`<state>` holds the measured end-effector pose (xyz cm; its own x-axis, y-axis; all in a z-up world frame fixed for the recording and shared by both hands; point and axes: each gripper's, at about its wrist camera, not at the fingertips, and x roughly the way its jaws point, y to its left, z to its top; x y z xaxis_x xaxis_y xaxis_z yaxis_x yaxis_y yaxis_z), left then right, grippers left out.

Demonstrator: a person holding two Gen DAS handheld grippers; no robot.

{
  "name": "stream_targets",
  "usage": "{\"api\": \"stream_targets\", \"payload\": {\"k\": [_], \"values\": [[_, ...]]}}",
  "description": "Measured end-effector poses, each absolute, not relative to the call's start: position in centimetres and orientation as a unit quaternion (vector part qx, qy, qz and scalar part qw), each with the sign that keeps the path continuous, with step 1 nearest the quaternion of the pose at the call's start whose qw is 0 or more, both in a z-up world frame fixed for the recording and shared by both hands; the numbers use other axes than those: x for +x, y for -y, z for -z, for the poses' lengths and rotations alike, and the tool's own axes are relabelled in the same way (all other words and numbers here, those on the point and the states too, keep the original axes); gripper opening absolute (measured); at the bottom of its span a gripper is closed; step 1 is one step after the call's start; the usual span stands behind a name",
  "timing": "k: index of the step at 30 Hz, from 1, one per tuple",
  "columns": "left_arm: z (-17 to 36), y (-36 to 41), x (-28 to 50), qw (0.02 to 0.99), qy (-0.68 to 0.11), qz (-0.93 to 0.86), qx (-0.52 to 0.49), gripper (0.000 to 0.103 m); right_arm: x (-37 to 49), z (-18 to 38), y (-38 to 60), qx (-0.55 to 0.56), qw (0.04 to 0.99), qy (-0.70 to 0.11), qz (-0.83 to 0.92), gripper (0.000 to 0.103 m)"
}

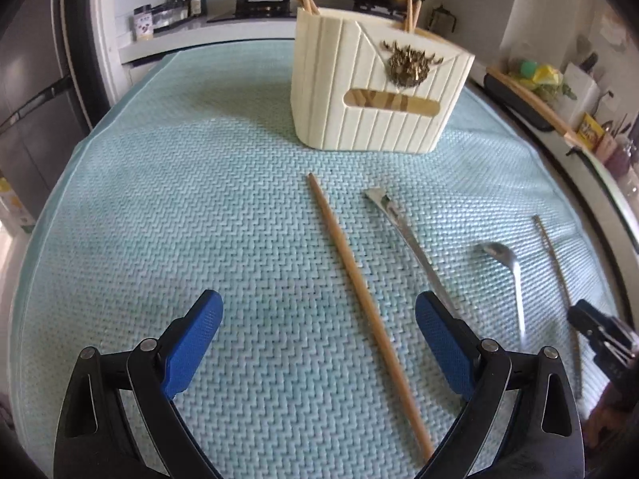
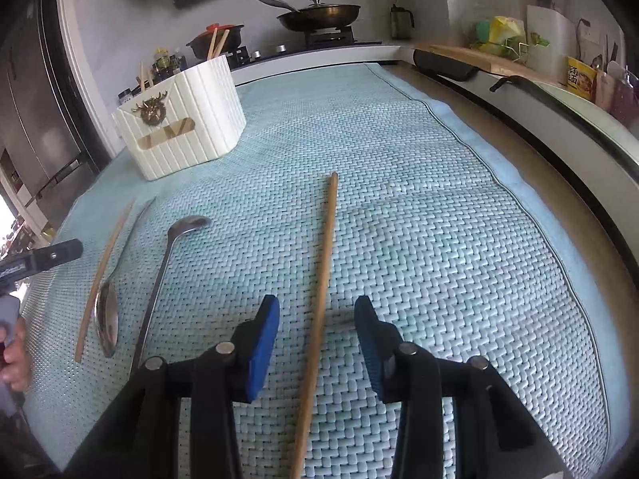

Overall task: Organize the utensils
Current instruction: 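Move both open tools back down to the last chopsticks on the towel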

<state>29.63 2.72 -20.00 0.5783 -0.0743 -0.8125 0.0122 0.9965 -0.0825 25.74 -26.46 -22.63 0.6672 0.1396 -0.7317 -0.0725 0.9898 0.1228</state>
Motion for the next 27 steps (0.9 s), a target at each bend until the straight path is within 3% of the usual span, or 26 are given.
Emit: {"api": "stream_targets", "payload": {"k": [4, 16, 27], "values": [[21.9, -1.7, 29.7, 0.879, -0.477, 0.004, 0.012, 0.098, 25.5, 22.5, 26.2, 0.036, 0.914, -0.399, -0.058, 0.040], [21.9, -4.9, 25.8, 0.878, -0.478, -0.002, -0.003, 0.099, 25.4, 22.7, 26.7, 0.049, 0.912, -0.402, -0.060, 0.040], [21.4, -4.7, 32.1, 0.857, -0.513, 0.052, 0.024, 0.099, 32.3, 21.9, 28.0, 0.024, 0.860, -0.501, -0.095, 0.041]]}}
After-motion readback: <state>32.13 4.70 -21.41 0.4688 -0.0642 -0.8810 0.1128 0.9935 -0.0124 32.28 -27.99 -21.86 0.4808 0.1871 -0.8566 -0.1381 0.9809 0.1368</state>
